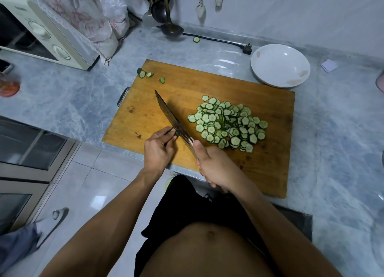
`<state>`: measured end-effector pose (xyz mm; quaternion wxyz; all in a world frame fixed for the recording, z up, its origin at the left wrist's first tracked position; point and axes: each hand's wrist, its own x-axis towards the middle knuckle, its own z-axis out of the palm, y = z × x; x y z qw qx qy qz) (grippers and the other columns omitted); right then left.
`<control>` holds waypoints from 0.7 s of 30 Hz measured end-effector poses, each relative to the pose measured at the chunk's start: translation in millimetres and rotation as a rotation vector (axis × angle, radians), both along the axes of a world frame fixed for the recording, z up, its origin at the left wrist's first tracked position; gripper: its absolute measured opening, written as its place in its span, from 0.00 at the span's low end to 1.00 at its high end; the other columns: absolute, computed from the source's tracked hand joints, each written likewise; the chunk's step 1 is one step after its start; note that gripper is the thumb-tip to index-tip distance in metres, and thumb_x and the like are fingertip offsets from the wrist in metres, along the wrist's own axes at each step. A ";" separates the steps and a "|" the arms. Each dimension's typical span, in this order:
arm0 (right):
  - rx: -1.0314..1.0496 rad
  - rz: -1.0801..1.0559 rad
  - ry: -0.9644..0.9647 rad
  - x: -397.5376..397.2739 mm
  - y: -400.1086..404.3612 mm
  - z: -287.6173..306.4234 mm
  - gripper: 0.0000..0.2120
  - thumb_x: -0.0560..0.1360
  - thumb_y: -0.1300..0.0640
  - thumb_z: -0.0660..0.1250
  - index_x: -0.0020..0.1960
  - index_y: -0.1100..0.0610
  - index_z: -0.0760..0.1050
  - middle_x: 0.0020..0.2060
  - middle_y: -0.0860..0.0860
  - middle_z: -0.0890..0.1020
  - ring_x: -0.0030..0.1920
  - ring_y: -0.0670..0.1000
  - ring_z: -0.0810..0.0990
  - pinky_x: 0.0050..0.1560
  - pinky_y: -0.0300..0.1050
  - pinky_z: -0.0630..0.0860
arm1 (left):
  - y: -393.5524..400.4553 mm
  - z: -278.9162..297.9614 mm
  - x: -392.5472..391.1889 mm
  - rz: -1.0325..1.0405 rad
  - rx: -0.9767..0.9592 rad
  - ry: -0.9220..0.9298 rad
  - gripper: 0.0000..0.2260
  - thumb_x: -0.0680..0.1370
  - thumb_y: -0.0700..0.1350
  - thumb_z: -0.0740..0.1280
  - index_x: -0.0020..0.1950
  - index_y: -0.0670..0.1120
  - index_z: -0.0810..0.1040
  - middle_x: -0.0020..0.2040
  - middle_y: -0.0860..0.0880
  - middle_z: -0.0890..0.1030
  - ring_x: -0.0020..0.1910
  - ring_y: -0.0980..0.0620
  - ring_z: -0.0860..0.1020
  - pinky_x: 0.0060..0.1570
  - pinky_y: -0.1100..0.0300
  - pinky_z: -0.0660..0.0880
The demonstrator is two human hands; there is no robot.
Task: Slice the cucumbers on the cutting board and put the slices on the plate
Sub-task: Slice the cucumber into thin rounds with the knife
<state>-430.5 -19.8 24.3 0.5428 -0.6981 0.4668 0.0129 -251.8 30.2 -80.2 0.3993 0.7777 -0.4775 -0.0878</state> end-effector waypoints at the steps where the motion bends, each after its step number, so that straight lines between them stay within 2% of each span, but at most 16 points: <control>1: -0.012 0.001 0.000 4.3 -1.1 -2.9 0.33 0.83 0.38 0.46 0.38 0.61 0.73 0.26 0.55 0.75 0.22 0.52 0.74 0.32 0.47 0.74 | 0.1 0.5 0.0 -0.005 0.004 -0.014 0.11 0.73 0.32 0.70 0.55 0.37 0.84 0.56 0.41 0.83 0.55 0.46 0.81 0.61 0.64 0.74; 4: -0.107 0.030 0.006 17.7 0.1 -12.5 0.32 0.84 0.42 0.46 0.29 0.58 0.67 0.24 0.52 0.71 0.26 0.52 0.73 0.35 0.49 0.72 | 2.0 3.4 -3.0 -0.008 -0.002 -0.023 0.11 0.73 0.32 0.69 0.54 0.36 0.84 0.56 0.40 0.83 0.54 0.47 0.81 0.61 0.70 0.71; 6: -0.150 0.047 0.005 21.6 1.7 -17.5 0.32 0.85 0.43 0.45 0.28 0.57 0.66 0.25 0.52 0.71 0.28 0.51 0.72 0.37 0.48 0.68 | 3.3 4.5 -4.1 -0.003 -0.008 -0.016 0.12 0.72 0.30 0.69 0.54 0.36 0.84 0.56 0.40 0.83 0.54 0.49 0.80 0.60 0.74 0.69; 7: -0.151 0.041 -0.001 21.1 0.9 -19.1 0.32 0.85 0.43 0.45 0.29 0.57 0.67 0.25 0.52 0.72 0.29 0.51 0.72 0.38 0.48 0.68 | 3.2 4.4 -3.3 -0.002 -0.007 -0.015 0.12 0.73 0.30 0.70 0.54 0.37 0.84 0.56 0.41 0.83 0.54 0.50 0.80 0.60 0.74 0.69; 9: -0.112 0.011 -0.005 17.2 -3.4 -21.3 0.33 0.84 0.42 0.45 0.34 0.60 0.74 0.28 0.55 0.76 0.32 0.56 0.76 0.39 0.52 0.74 | 2.9 4.6 -1.7 0.007 0.001 0.002 0.11 0.74 0.33 0.71 0.55 0.39 0.84 0.56 0.42 0.83 0.54 0.50 0.81 0.60 0.71 0.71; 11: -0.043 -0.042 -0.005 14.0 -8.7 -22.2 0.33 0.83 0.39 0.45 0.37 0.60 0.75 0.28 0.56 0.76 0.31 0.58 0.77 0.37 0.54 0.77 | 0.7 7.5 0.6 0.027 -0.005 0.024 0.10 0.74 0.34 0.71 0.54 0.39 0.85 0.55 0.44 0.84 0.54 0.50 0.82 0.59 0.70 0.72; 13: -0.012 -0.094 -0.004 10.9 -13.8 -21.0 0.32 0.83 0.38 0.46 0.36 0.59 0.72 0.27 0.56 0.74 0.29 0.57 0.76 0.32 0.51 0.76 | -2.1 11.2 3.4 0.039 -0.022 0.044 0.09 0.74 0.34 0.72 0.53 0.39 0.85 0.54 0.45 0.85 0.53 0.54 0.81 0.58 0.74 0.70; 16: 0.024 -0.126 -0.002 3.6 -26.1 -18.7 0.31 0.82 0.37 0.46 0.38 0.60 0.71 0.30 0.59 0.73 0.29 0.56 0.74 0.30 0.45 0.72 | -5.1 17.3 6.2 0.048 -0.014 0.067 0.08 0.74 0.34 0.71 0.53 0.39 0.85 0.53 0.46 0.85 0.52 0.63 0.77 0.56 0.79 0.66; 19: 0.048 -0.121 -0.007 -2.8 -34.1 -12.6 0.32 0.82 0.37 0.46 0.39 0.61 0.72 0.30 0.58 0.74 0.28 0.55 0.73 0.28 0.42 0.71 | -10.4 21.8 9.5 0.050 0.038 0.083 0.09 0.76 0.37 0.71 0.55 0.41 0.85 0.55 0.46 0.84 0.53 0.57 0.79 0.55 0.80 0.66; 21: 0.018 -0.097 -0.022 -6.2 -37.1 -8.4 0.32 0.82 0.37 0.47 0.39 0.60 0.73 0.30 0.58 0.74 0.28 0.55 0.73 0.29 0.42 0.70 | -16.8 27.6 11.5 0.050 0.077 0.111 0.09 0.76 0.38 0.71 0.56 0.43 0.84 0.54 0.47 0.84 0.54 0.54 0.80 0.55 0.74 0.71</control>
